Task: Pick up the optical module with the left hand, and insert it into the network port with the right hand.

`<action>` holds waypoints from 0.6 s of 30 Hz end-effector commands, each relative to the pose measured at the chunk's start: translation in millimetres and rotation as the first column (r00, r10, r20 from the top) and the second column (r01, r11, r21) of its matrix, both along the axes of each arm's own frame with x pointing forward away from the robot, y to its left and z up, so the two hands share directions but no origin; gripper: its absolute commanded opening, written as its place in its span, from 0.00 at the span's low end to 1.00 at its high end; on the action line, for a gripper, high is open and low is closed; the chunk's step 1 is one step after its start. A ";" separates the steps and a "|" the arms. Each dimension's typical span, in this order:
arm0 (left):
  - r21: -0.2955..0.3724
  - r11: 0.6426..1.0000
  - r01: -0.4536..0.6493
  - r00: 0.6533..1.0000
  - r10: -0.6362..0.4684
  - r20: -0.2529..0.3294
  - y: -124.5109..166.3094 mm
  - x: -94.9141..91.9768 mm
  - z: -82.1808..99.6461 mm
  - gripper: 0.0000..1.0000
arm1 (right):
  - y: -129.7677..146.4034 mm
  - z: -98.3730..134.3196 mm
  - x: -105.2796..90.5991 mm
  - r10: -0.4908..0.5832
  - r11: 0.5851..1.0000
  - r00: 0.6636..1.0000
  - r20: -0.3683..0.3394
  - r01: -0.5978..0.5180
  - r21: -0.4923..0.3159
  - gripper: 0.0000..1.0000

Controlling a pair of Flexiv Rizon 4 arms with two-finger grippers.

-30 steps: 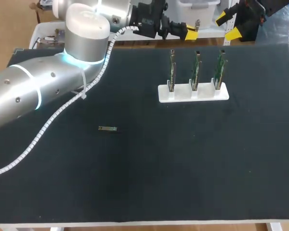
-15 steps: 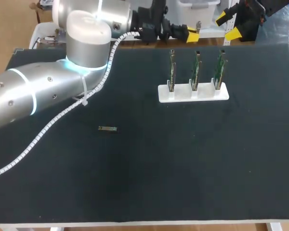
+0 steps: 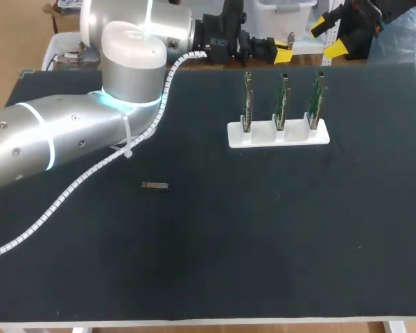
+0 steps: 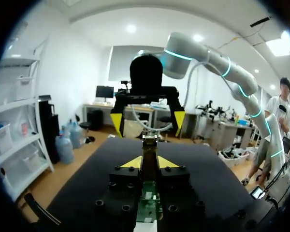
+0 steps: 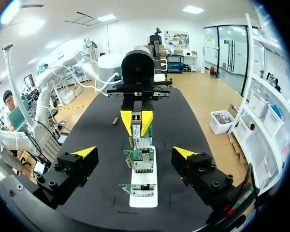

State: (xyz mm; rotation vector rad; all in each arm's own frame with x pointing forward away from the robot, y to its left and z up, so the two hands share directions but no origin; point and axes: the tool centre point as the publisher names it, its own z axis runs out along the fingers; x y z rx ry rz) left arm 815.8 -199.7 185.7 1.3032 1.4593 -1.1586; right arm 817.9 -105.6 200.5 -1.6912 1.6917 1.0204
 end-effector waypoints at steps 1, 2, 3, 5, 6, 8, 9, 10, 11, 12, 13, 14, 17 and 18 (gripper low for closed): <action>0.000 1.000 0.001 1.000 -0.001 -0.003 -1.2 1.1 -1.3 0.00 | -1.0 0.9 7.7 0.066 0.998 0.997 -0.048 -0.066 0.007 1.00; 0.001 1.000 0.002 1.000 -0.002 -0.006 -1.5 1.4 -1.6 0.00 | -1.0 0.9 7.7 0.066 0.998 0.997 -0.048 -0.066 0.007 1.00; 0.000 1.000 0.005 1.000 -0.005 -0.004 -1.9 1.4 -1.7 0.00 | -1.0 0.9 7.7 0.066 0.998 0.997 -0.048 -0.066 0.007 1.00; 0.000 1.000 0.007 1.000 -0.007 -0.003 -2.5 1.3 -1.7 0.00 | -1.0 0.9 7.7 0.066 0.998 0.997 -0.048 -0.066 0.007 1.00; 0.000 1.000 0.008 1.000 -0.008 -0.002 -2.6 1.3 -1.8 0.00 | -1.0 0.9 7.7 0.066 0.998 0.997 -0.048 -0.066 0.007 1.00; -0.004 1.000 0.009 1.000 -0.009 -0.006 -2.7 1.5 -2.3 0.00 | -1.0 0.9 7.7 0.066 0.998 0.997 -0.048 -0.066 0.007 1.00; -0.005 1.000 0.009 1.000 -0.009 -0.007 -2.6 1.6 -2.5 0.00 | -1.0 0.9 7.7 0.066 0.998 0.997 -0.048 -0.066 0.007 1.00; -0.006 1.000 0.008 1.000 -0.008 -0.009 -2.6 1.8 -2.7 0.00 | -1.0 0.9 7.7 0.066 0.998 0.997 -0.048 -0.066 0.007 1.00; -0.007 1.000 0.008 1.000 -0.008 -0.010 -2.7 1.8 -2.7 0.00 | -1.0 0.9 7.7 0.066 0.998 0.997 -0.048 -0.066 0.007 1.00; -0.008 1.000 0.009 1.000 -0.009 -0.010 -3.0 1.8 -2.9 0.00 | -1.0 0.9 7.7 0.066 0.998 0.997 -0.048 -0.066 0.007 1.00; -0.008 1.000 0.010 1.000 -0.010 -0.011 -3.4 1.9 -3.1 0.00 | -1.0 0.9 7.7 0.066 0.998 0.997 -0.048 -0.066 0.007 1.00; -0.008 1.000 0.010 1.000 -0.011 -0.011 -3.7 1.9 -3.2 0.00 | -1.0 0.9 7.7 0.066 0.998 0.997 -0.048 -0.066 0.007 1.00; -0.008 1.000 0.011 1.000 -0.011 -0.013 -4.2 2.1 -3.8 0.00 | -1.0 0.9 7.7 0.066 0.998 0.997 -0.048 -0.066 0.007 1.00; -0.008 1.000 0.010 1.000 -0.010 -0.014 -4.2 2.3 -4.1 0.00 | -1.0 0.9 7.7 0.066 0.998 0.997 -0.048 -0.066 0.007 1.00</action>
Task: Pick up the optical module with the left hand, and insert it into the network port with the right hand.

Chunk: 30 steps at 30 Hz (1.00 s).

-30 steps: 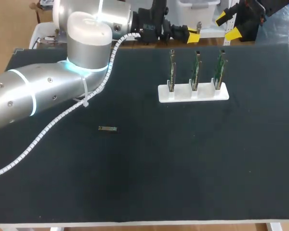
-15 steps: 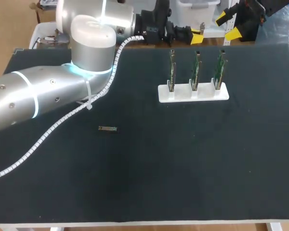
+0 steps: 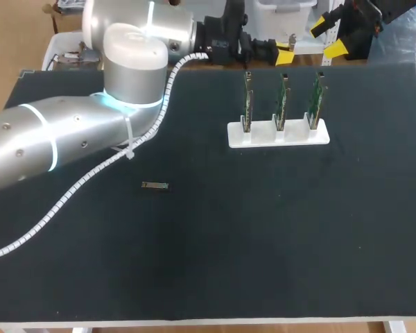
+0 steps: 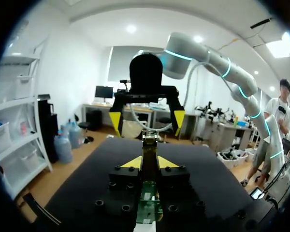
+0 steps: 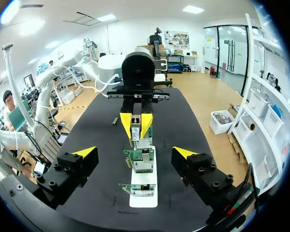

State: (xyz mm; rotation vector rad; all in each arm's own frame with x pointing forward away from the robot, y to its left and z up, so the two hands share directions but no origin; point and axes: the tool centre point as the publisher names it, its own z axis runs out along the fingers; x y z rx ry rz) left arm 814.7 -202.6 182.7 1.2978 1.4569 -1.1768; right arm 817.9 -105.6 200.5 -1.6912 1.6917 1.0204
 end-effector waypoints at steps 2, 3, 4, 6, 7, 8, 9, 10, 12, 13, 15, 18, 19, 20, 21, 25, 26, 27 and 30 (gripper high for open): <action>0.002 1.000 0.003 1.000 -0.003 -0.008 -1.3 3.9 -1.8 0.00 | -1.0 0.9 7.7 0.066 0.998 0.997 -0.048 -0.066 0.007 1.00; 0.002 1.000 0.003 1.000 -0.003 -0.010 -1.4 4.2 -2.1 0.00 | -1.0 0.9 7.7 0.066 0.998 0.997 -0.048 -0.066 0.007 1.00; 0.002 1.000 0.003 1.000 -0.003 -0.010 -1.5 4.4 -2.3 0.00 | -1.0 0.9 7.7 0.066 0.998 0.997 -0.048 -0.066 0.007 1.00; 0.001 1.000 0.005 1.000 -0.005 -0.009 -2.1 4.8 -2.3 0.00 | -1.0 0.9 7.7 0.066 0.998 0.997 -0.048 -0.066 0.007 1.00; 0.001 1.000 0.006 1.000 -0.006 -0.009 -2.3 5.0 -2.4 0.00 | -1.0 0.9 7.7 0.066 0.998 0.997 -0.048 -0.066 0.007 1.00; 0.001 1.000 0.007 1.000 -0.007 -0.007 -2.5 5.2 -2.4 0.00 | -1.0 0.9 7.7 0.066 0.998 0.997 -0.048 -0.066 0.007 1.00; 0.001 1.000 0.007 1.000 -0.007 -0.007 -2.8 5.8 -2.6 0.00 | -1.0 0.9 7.7 0.066 0.998 0.997 -0.048 -0.066 0.007 1.00; 0.001 1.000 0.007 1.000 -0.007 -0.007 -2.9 6.2 -2.7 0.00 | -1.0 0.9 7.7 0.066 0.998 0.997 -0.048 -0.066 0.007 1.00; 0.000 1.000 0.008 1.000 -0.008 -0.005 -3.1 7.0 -2.8 0.00 | -1.0 0.9 7.7 0.066 0.998 0.997 -0.048 -0.066 0.007 1.00; -0.001 1.000 0.009 1.000 -0.009 -0.005 -3.1 7.3 -2.7 0.00 | -1.0 0.9 7.7 0.066 0.998 0.997 -0.048 -0.066 0.007 1.00; -0.001 1.000 0.010 1.000 -0.010 -0.004 -3.6 8.1 -2.6 0.00 | -1.0 0.9 7.7 0.066 0.998 0.997 -0.048 -0.066 0.007 1.00; -0.001 1.000 0.016 1.000 -0.016 -0.003 -5.1 8.9 -2.5 0.00 | -1.0 0.9 7.7 0.066 0.998 0.997 -0.048 -0.066 0.007 1.00; 0.000 1.000 0.017 1.000 -0.017 -0.002 -5.6 9.2 -2.5 0.00 | -1.0 0.9 7.7 0.066 0.998 0.997 -0.048 -0.066 0.007 1.00; 0.000 1.000 0.018 1.000 -0.018 -0.002 -6.0 9.8 -2.5 0.00 | -1.0 0.9 7.7 0.066 0.998 0.997 -0.048 -0.066 0.007 1.00; 0.000 1.000 0.018 1.000 -0.018 0.000 -6.2 10.3 -2.4 0.00 | -1.0 0.9 7.7 0.066 0.998 0.997 -0.048 -0.066 0.007 1.00; 0.003 1.000 0.020 1.000 -0.020 0.003 -7.1 12.0 -1.8 0.00 | -1.0 0.9 7.7 0.066 0.998 0.997 -0.048 -0.066 0.007 1.00; 0.003 1.000 0.021 1.000 -0.021 0.002 -7.3 12.4 -1.7 0.00 | -1.0 0.9 7.7 0.066 0.998 0.997 -0.048 -0.066 0.007 1.00; 0.004 1.000 0.022 1.000 -0.022 0.002 -7.5 12.7 -1.7 0.00 | -1.0 0.9 7.7 0.066 0.998 0.997 -0.048 -0.066 0.007 1.00; 0.005 1.000 0.023 1.000 -0.023 0.002 -7.4 13.7 -1.4 0.00 | -1.0 0.9 7.7 0.066 0.998 0.997 -0.048 -0.066 0.007 1.00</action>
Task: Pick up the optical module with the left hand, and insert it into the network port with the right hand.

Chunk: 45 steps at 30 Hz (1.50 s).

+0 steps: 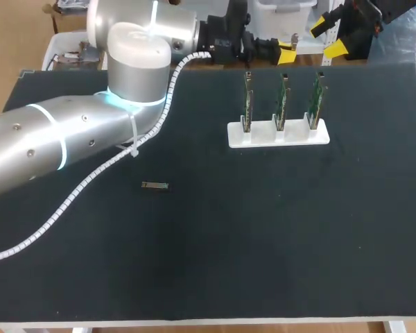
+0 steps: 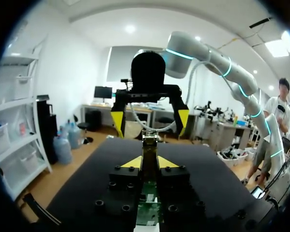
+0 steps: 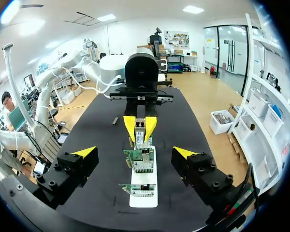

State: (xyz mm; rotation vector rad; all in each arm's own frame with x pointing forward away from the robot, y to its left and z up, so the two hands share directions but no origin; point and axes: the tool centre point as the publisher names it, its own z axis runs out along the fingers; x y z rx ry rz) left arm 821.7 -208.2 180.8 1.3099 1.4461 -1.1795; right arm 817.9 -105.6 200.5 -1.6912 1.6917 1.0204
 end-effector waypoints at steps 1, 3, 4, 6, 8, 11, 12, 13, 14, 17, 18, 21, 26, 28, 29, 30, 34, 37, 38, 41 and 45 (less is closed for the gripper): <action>0.007 1.000 0.011 1.000 -0.011 -0.005 -1.7 7.1 0.5 0.00 | -1.0 0.9 7.7 0.066 0.998 0.997 -0.048 -0.066 0.007 1.00; 0.009 1.000 0.010 1.000 -0.010 -0.006 -1.2 7.6 0.5 0.00 | -1.0 0.9 7.7 0.066 0.998 0.997 -0.048 -0.066 0.007 1.00; 0.010 1.000 0.009 1.000 -0.009 -0.007 -0.9 8.0 0.4 0.00 | -1.0 0.9 7.7 0.066 0.998 0.997 -0.048 -0.066 0.007 1.00; 0.010 1.000 0.008 1.000 -0.008 -0.005 -0.7 8.2 0.4 0.00 | -1.0 0.9 7.7 0.066 0.998 0.997 -0.048 -0.066 0.007 1.00; 0.014 1.000 0.009 1.000 -0.009 -0.002 -0.5 8.4 0.3 0.00 | -1.0 0.9 7.7 0.066 0.998 0.997 -0.048 -0.066 0.007 1.00; 0.014 1.000 0.009 1.000 -0.009 -0.002 -0.5 8.4 0.3 0.00 | -1.0 0.9 7.7 0.066 0.998 0.997 -0.048 -0.066 0.007 1.00; 0.014 1.000 0.009 1.000 -0.009 -0.002 -0.5 8.4 0.3 0.00 | -1.0 0.9 7.7 0.066 0.998 0.997 -0.048 -0.066 0.007 1.00; 0.014 1.000 0.009 1.000 -0.009 -0.002 -0.5 8.4 0.3 0.00 | -1.0 0.9 7.7 0.066 0.998 0.997 -0.048 -0.066 0.007 1.00; 0.014 1.000 0.009 1.000 -0.009 -0.002 -0.5 8.4 0.3 0.00 | -1.0 0.9 7.7 0.066 0.998 0.997 -0.048 -0.066 0.007 1.00; 0.014 1.000 0.009 1.000 -0.009 -0.002 -0.5 8.4 0.3 0.00 | -1.0 0.9 7.7 0.066 0.998 0.997 -0.048 -0.066 0.007 1.00; 0.014 1.000 0.009 1.000 -0.009 -0.002 -0.5 8.4 0.3 0.00 | -1.0 0.9 7.7 0.066 0.998 0.997 -0.048 -0.066 0.007 1.00; 0.014 1.000 0.009 1.000 -0.009 -0.002 -0.5 8.4 0.3 0.00 | -1.0 0.9 7.7 0.066 0.998 0.997 -0.048 -0.066 0.007 1.00; 0.014 1.000 0.009 1.000 -0.009 -0.002 -0.5 8.4 0.3 0.00 | 1.0 1.9 6.9 0.070 0.997 0.996 -0.051 -0.069 0.032 1.00; 0.014 1.000 0.009 1.000 -0.009 -0.002 -0.5 8.4 0.3 0.00 | 3.3 0.6 8.4 0.067 0.998 0.996 -0.052 -0.065 0.023 1.00; 0.014 1.000 0.009 1.000 -0.009 -0.002 -0.5 8.4 0.3 0.00 | 4.5 0.5 9.2 0.065 0.998 0.996 -0.054 -0.064 0.024 1.00; 0.014 1.000 0.009 1.000 -0.009 -0.002 -0.5 8.4 0.3 0.00 | 5.5 1.2 9.9 0.064 0.998 0.996 -0.055 -0.063 0.025 1.00; 0.014 1.000 0.009 1.000 -0.009 -0.002 -0.5 8.4 0.3 0.00 | 9.4 4.9 12.6 0.066 0.998 0.997 -0.048 -0.065 0.020 1.00; 0.014 1.000 0.009 1.000 -0.009 -0.002 -0.5 8.4 0.3 0.00 | 12.3 8.1 14.7 0.081 0.997 0.996 -0.037 -0.080 0.013 1.00; 0.014 1.000 0.009 1.000 -0.009 -0.002 -0.5 8.4 0.3 0.00 | 13.0 9.1 15.5 0.084 0.996 0.996 -0.033 -0.084 0.010 1.00; 0.014 1.000 0.009 1.000 -0.009 -0.002 -0.5 8.4 0.3 0.00 | 14.3 11.2 17.3 0.092 0.996 0.995 -0.028 -0.091 0.005 1.00; 0.014 1.000 0.009 1.000 -0.009 -0.002 -0.5 8.4 0.3 0.00 | 17.1 12.5 18.9 0.108 0.994 0.994 -0.027 -0.108 0.000 1.00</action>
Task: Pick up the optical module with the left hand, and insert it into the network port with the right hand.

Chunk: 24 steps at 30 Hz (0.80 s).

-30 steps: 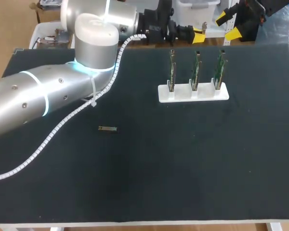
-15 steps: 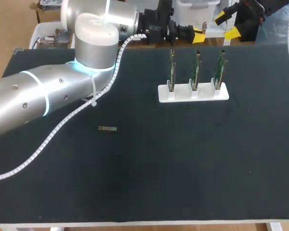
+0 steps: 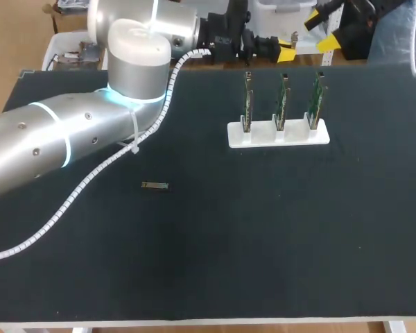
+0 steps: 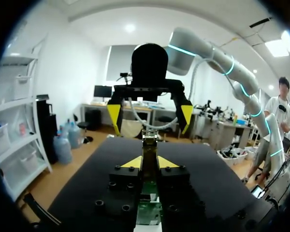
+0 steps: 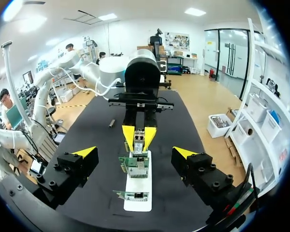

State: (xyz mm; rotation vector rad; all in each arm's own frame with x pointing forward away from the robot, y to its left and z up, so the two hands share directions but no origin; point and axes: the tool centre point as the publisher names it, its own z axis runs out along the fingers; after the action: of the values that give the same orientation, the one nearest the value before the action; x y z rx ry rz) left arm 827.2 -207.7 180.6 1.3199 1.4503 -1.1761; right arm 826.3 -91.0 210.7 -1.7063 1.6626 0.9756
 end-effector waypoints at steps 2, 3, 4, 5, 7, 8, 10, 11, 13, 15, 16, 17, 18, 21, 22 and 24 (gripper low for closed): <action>0.005 1.000 0.005 1.000 -0.005 -0.003 -0.9 2.9 0.5 0.00 | 5.5 3.0 11.3 0.115 0.993 0.991 -0.071 -0.115 0.000 1.00; 0.005 1.000 0.005 1.000 -0.005 -0.003 -0.9 2.9 0.5 0.00 | 7.2 3.4 11.5 0.118 0.993 0.991 -0.070 -0.119 -0.001 1.00; 0.005 1.000 0.005 1.000 -0.005 -0.003 -0.9 2.9 0.5 0.00 | 8.8 4.1 11.8 0.121 0.993 0.990 -0.070 -0.121 0.001 1.00; 0.005 1.000 0.005 1.000 -0.005 -0.003 -0.9 2.9 0.5 0.00 | 10.7 4.8 12.2 0.127 0.992 0.990 -0.069 -0.127 0.003 1.00; 0.005 1.000 0.005 1.000 -0.005 -0.003 -0.9 2.9 0.5 0.00 | 14.3 6.1 12.6 0.135 0.991 0.988 -0.068 -0.135 0.005 1.00; 0.005 1.000 0.005 1.000 -0.005 -0.003 -0.9 2.9 0.5 0.00 | 15.7 6.7 12.9 0.139 0.990 0.988 -0.070 -0.139 0.010 1.00; 0.005 1.000 0.005 1.000 -0.005 -0.003 -0.9 2.9 0.5 0.00 | 18.5 7.4 13.4 0.147 0.989 0.987 -0.069 -0.146 0.010 1.00; 0.005 1.000 0.005 1.000 -0.005 -0.003 -0.9 2.9 0.5 0.00 | 19.8 7.7 13.5 0.150 0.989 0.986 -0.070 -0.150 0.011 1.00; 0.005 1.000 0.005 1.000 -0.005 -0.003 -0.9 2.9 0.5 0.00 | 22.3 7.9 13.9 0.156 0.988 0.985 -0.068 -0.156 0.010 1.00; 0.005 1.000 0.005 1.000 -0.005 -0.003 -0.9 2.9 0.5 0.00 | 24.8 8.1 14.1 0.169 0.986 0.983 -0.069 -0.169 0.009 1.00; 0.005 1.000 0.005 1.000 -0.005 -0.003 -0.9 2.9 0.5 0.00 | 25.9 8.2 14.0 0.171 0.985 0.983 -0.069 -0.170 0.008 1.00; 0.005 1.000 0.005 1.000 -0.005 -0.003 -0.9 2.9 0.5 0.00 | 26.8 8.3 14.0 0.175 0.985 0.982 -0.070 -0.175 0.009 1.00; 0.005 1.000 0.005 1.000 -0.005 -0.003 -0.9 2.9 0.5 0.00 | 27.9 8.3 14.0 0.177 0.984 0.982 -0.070 -0.177 0.009 1.00; 0.005 1.000 0.005 1.000 -0.005 -0.003 -0.9 2.9 0.5 0.00 | 31.2 7.5 14.1 0.185 0.983 0.980 -0.071 -0.185 0.007 1.00; 0.005 1.000 0.005 1.000 -0.005 -0.003 -0.9 2.9 0.5 0.00 | 32.6 7.2 14.0 0.188 0.982 0.980 -0.072 -0.188 0.007 1.00; 0.005 1.000 0.005 1.000 -0.005 -0.003 -0.9 2.9 0.5 0.00 | 34.7 6.8 14.0 0.191 0.982 0.979 -0.072 -0.191 0.006 1.00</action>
State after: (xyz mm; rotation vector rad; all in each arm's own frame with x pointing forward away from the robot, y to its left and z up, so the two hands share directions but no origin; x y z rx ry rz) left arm 827.2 -207.8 180.5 1.3199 1.4504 -1.1762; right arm 830.9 -59.0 217.5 -1.7385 1.6138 0.9368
